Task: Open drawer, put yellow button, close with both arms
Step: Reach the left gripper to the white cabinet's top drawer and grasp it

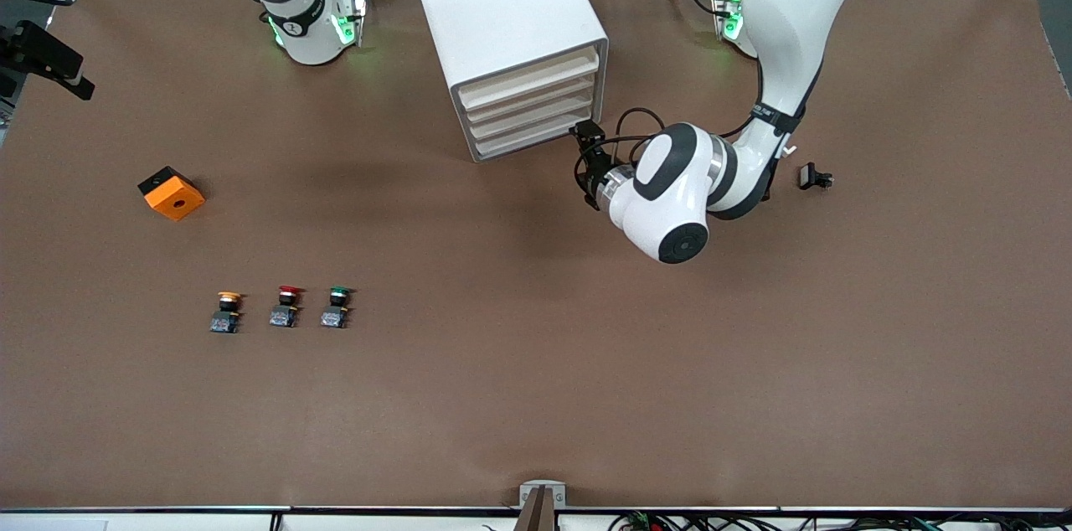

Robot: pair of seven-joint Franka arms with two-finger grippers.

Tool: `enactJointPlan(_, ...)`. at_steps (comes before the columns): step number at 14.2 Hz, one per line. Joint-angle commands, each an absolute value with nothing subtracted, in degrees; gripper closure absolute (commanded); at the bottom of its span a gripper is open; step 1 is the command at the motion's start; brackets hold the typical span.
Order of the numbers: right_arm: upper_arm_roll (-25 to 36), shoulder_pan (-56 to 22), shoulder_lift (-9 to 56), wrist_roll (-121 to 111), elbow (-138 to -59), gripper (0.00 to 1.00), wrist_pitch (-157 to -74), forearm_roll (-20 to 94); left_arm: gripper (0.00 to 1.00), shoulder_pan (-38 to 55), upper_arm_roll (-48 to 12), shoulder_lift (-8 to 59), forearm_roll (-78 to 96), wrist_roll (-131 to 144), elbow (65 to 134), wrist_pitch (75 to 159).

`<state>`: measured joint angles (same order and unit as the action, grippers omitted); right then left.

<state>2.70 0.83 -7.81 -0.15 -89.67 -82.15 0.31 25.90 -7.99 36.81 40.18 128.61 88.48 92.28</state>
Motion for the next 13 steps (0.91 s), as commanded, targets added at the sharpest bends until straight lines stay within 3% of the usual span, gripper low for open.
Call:
enactJointPlan(1,2.81,0.7,-7.92,-0.18,-89.74,0.0,-82.44,0.0,0.0,26.1,-7.91,37.26,45.07,130.52,87.28,89.13)
enactJointPlan(5,2.81,0.88,-5.45,-0.44,-87.72,0.0,-82.18,-0.18,0.0,26.37,-8.52,38.4,49.47,129.99,87.36,87.36)
enactJointPlan(7,2.81,0.97,-4.58,-0.35,-87.71,0.0,-82.79,-0.18,0.12,26.45,-8.79,38.85,51.67,129.29,87.36,87.36)
enactJointPlan(9,2.81,0.62,0.68,-0.35,-86.67,0.0,-82.89,-0.44,0.18,26.63,-8.88,39.11,53.43,129.2,87.36,87.28)
enactJointPlan(13,2.81,1.05,1.14,-0.44,-86.13,0.0,-83.5,-0.44,0.22,27.33,-8.88,39.2,55.89,129.9,87.45,85.96)
